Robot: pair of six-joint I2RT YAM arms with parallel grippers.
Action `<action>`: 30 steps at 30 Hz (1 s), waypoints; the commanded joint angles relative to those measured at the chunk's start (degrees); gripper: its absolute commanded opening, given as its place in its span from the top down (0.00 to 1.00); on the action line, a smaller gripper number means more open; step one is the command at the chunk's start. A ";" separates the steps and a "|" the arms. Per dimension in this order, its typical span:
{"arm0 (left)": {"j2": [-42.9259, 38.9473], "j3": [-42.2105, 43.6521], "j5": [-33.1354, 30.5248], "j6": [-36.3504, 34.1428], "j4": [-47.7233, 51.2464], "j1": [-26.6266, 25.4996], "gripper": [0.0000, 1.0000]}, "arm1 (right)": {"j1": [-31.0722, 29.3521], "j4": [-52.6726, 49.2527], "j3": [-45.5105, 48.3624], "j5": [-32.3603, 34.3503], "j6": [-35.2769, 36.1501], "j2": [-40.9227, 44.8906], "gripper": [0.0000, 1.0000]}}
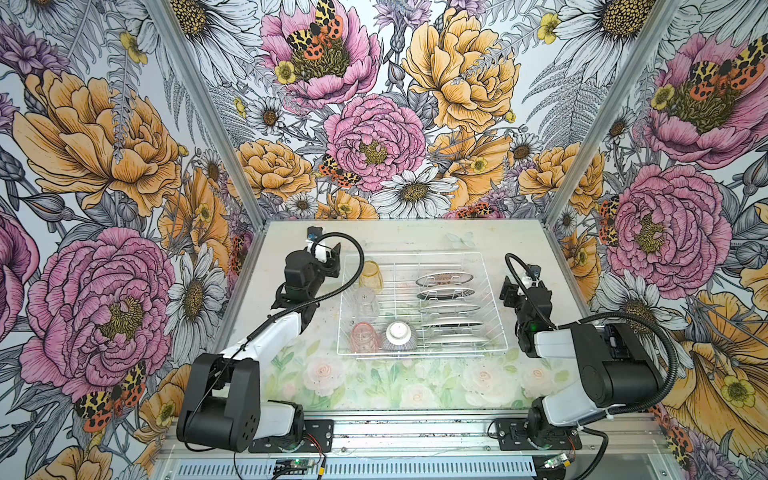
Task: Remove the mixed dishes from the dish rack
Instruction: 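Reach the left gripper down onto the printed plate's rim while the right arm rises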
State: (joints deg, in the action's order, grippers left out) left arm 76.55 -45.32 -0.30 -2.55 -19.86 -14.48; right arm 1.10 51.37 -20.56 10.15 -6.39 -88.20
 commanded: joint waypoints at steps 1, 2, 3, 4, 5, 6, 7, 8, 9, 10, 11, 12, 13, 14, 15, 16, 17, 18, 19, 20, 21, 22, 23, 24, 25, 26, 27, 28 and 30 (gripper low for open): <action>2.61 -7.29 -8.05 -1.70 15.28 -8.48 0.51 | 1.15 -5.33 -2.93 -2.26 -1.00 2.66 0.27; 3.93 -10.27 -7.92 -2.00 17.71 -9.98 0.52 | 1.14 -7.11 -3.74 -3.32 -0.65 3.27 0.28; 5.44 -13.41 -6.82 -2.07 20.28 -11.23 0.54 | 1.24 -9.83 -4.85 -5.15 -0.03 4.41 0.31; 6.76 -16.36 -5.53 -2.08 22.12 -12.12 0.54 | 1.27 -13.32 -6.11 -6.16 0.36 6.02 0.34; 7.62 -18.41 -4.77 -2.02 23.28 -12.86 0.54 | 1.31 -16.63 -7.40 -6.75 0.56 7.90 0.35; 8.51 -20.29 -3.78 -2.52 24.07 -13.65 0.54 | 1.28 -20.12 -8.54 -7.35 0.72 10.35 0.36; 9.16 -21.97 -2.64 -3.51 24.55 -14.51 0.54 | 1.28 -23.61 -9.68 -7.85 0.88 13.25 0.37; 9.71 -23.45 -1.64 -4.22 25.09 -15.10 0.54 | 1.35 -27.11 -11.10 -8.51 0.70 15.86 0.37; 10.30 -25.00 -0.34 -5.22 26.03 -15.83 0.54 | 1.26 -31.90 -13.30 -9.44 0.42 18.57 0.37; 11.06 -26.65 1.28 -6.39 27.19 -16.44 0.53 | 1.15 -38.37 -16.21 -10.48 -0.36 21.07 0.37; 11.77 -28.23 2.62 -7.19 28.63 -17.00 0.53 | 1.04 -42.95 -19.07 -11.28 -1.09 22.19 0.37; 12.66 -30.11 3.88 -8.06 30.59 -17.65 0.53 | 0.68 -49.38 -22.90 -12.01 -2.15 23.31 0.37; 13.49 -31.83 5.26 -8.87 32.61 -18.22 0.54 | 0.13 -55.62 -26.45 -12.55 -3.17 24.04 0.37; 14.26 -33.33 6.71 -9.69 34.34 -18.78 0.54 | -0.58 -60.60 -29.46 -14.05 -3.68 24.66 0.38; 14.73 -34.30 7.77 -10.37 35.48 -19.28 0.54 | -1.38 -63.86 -31.41 -14.91 -4.00 25.25 0.38; 15.14 -34.74 9.01 -11.59 36.27 -19.88 0.55 | -2.60 -66.37 -32.79 -15.07 -4.08 26.10 0.38; 15.37 -34.92 10.20 -13.07 36.75 -20.63 0.55 | -3.74 -68.13 -33.71 -15.28 -4.33 27.01 0.38; 15.62 -35.04 10.34 -14.16 37.11 -21.33 0.55 | -4.58 -69.38 -34.36 -15.34 -4.46 27.55 0.38; 15.99 -35.30 10.40 -15.42 37.73 -22.08 0.55 | -5.25 -70.75 -34.89 -15.29 -4.82 28.09 0.38; 16.61 -36.02 10.58 -16.70 38.88 -22.82 0.55 | -5.69 -71.78 -35.34 -15.42 -5.25 28.40 0.39; 17.44 -37.02 10.41 -18.01 40.44 -23.64 0.56 | -6.00 -72.96 -35.99 -15.90 -5.74 28.52 0.40; 18.13 -38.12 10.30 -19.20 41.95 -24.19 0.57 | -6.18 -74.07 -36.61 -16.20 -6.20 28.44 0.41; 19.02 -39.39 10.17 -20.57 43.70 -24.83 0.57 | -6.33 -75.28 -37.33 -16.66 -6.63 28.16 0.42; 19.84 -40.68 9.71 -21.96 45.40 -25.59 0.57 | -6.49 -76.81 -38.19 -17.18 -6.92 27.73 0.43; 20.62 -41.65 9.27 -23.52 46.85 -26.37 0.58 | -6.70 -78.09 -39.19 -17.65 -7.15 27.16 0.44; 21.18 -42.50 8.43 -24.80 47.83 -27.13 0.58 | -6.96 -79.17 -39.82 -18.07 -7.29 26.64 0.45; 21.88 -43.39 7.21 -26.05 48.87 -27.95 0.58 | -7.20 -79.88 -40.34 -18.16 -7.46 26.25 0.46; 22.59 -44.21 6.30 -27.03 49.79 -28.58 0.58 | -7.42 -80.14 -40.51 -18.21 -7.56 25.91 0.46; 24.17 -46.30 4.75 -28.74 51.92 -29.68 0.60 | -7.81 -80.18 -40.56 -18.17 -7.72 25.76 0.46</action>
State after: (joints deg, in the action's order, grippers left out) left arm 99.42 -88.62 6.90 -25.91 26.65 -42.78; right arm -6.02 -25.08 -59.00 -6.74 -12.86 -62.28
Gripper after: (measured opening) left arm 0.404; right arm 0.538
